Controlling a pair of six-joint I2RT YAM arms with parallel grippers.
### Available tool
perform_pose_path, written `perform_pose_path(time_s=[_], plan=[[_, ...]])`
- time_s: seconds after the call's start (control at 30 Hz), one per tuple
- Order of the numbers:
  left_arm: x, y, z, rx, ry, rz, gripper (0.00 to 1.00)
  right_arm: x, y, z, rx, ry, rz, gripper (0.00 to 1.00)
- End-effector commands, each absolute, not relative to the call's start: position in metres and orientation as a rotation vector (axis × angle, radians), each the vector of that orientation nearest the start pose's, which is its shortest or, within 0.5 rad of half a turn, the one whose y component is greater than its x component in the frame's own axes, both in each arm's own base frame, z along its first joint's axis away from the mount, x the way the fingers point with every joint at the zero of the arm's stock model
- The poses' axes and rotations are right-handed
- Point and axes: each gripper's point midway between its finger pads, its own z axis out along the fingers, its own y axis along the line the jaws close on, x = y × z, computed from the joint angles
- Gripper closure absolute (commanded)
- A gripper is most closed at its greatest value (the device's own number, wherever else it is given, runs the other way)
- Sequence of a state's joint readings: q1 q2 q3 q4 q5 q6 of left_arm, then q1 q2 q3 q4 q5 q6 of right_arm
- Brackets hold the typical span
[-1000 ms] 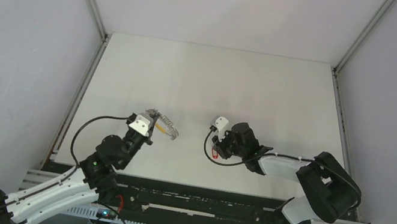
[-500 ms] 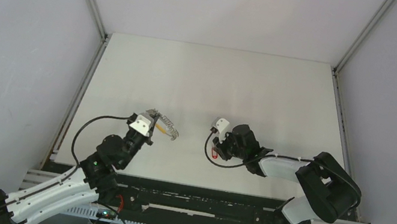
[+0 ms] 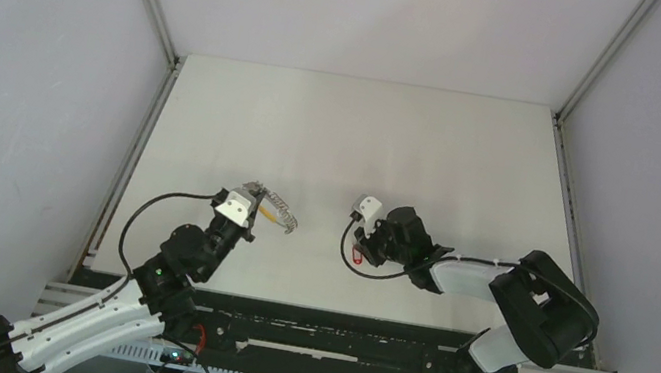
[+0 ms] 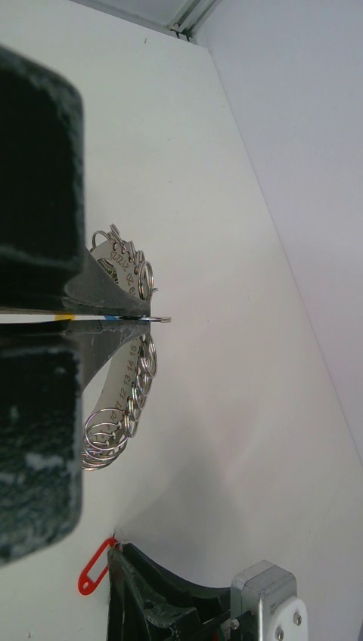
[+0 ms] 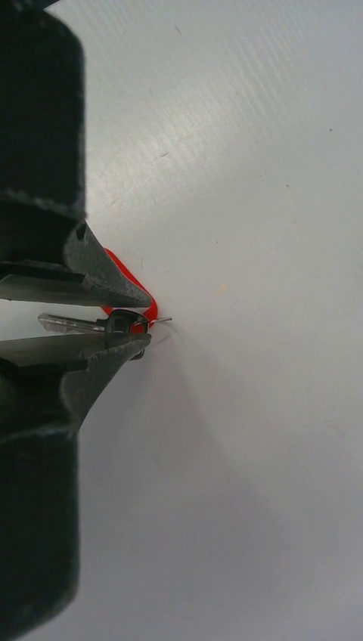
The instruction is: Put the keys on the keyring
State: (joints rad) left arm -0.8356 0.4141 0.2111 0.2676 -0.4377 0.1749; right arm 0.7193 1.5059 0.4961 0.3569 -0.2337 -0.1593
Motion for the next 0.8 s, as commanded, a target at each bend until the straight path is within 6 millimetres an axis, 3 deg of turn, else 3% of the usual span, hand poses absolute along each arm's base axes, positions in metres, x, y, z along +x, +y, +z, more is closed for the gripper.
perform_pose_path(time_s=[0.0,0.4,0.53,0.77], plan=[[0.235,-0.143,0.222,0.366,1.403,-0.249,1.00,0.249,0.265,0.024,-1.054,1.959,0.592,0.82],[0.235,-0.143,0.222,0.367,1.404,-0.249,1.00,0.248,0.265,0.018,-1.068,1.970,0.586,0.91],[0.235,-0.144,0.222,0.371,1.403,-0.252,1.00,0.246,0.266,0.018,-1.084,1.963,0.595,0.99],[0.232,-0.149,0.224,0.401,1.392,-0.275,1.00,0.240,0.270,0.034,-1.113,1.929,0.608,1.00]])
